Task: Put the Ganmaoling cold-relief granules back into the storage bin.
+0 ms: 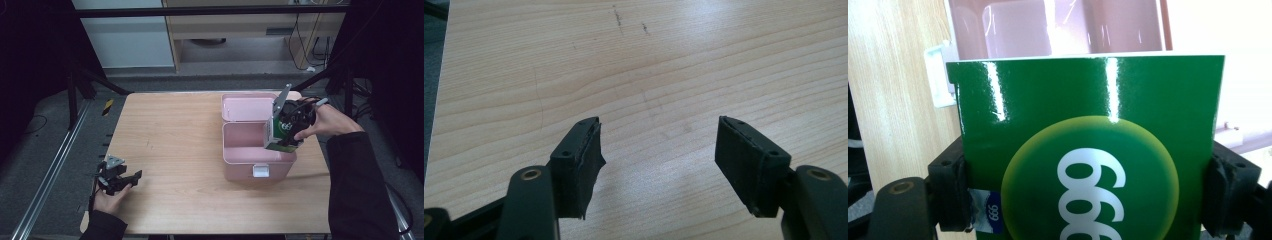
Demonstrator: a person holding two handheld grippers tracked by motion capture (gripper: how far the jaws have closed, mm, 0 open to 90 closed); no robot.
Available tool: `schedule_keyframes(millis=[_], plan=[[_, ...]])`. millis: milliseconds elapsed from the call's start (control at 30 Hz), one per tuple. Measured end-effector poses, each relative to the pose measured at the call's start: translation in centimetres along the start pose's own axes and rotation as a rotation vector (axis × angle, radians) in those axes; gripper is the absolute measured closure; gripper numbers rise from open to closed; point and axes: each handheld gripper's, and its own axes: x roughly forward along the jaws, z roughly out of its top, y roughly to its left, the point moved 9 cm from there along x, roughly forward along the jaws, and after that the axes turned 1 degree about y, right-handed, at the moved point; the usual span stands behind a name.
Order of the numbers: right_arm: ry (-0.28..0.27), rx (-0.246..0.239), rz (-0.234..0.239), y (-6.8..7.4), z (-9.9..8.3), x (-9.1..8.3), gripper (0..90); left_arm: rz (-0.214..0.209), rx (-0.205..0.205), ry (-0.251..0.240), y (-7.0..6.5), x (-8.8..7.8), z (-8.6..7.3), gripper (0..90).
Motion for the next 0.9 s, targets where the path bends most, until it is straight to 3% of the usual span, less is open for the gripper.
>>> schedule_keyframes(millis=[900], plan=[[0.046,-0.012,0.040,0.5,-0.7,2.6,16.6,-0.001,0.000,-0.002,-0.1,0.0,0.0,34.3]])
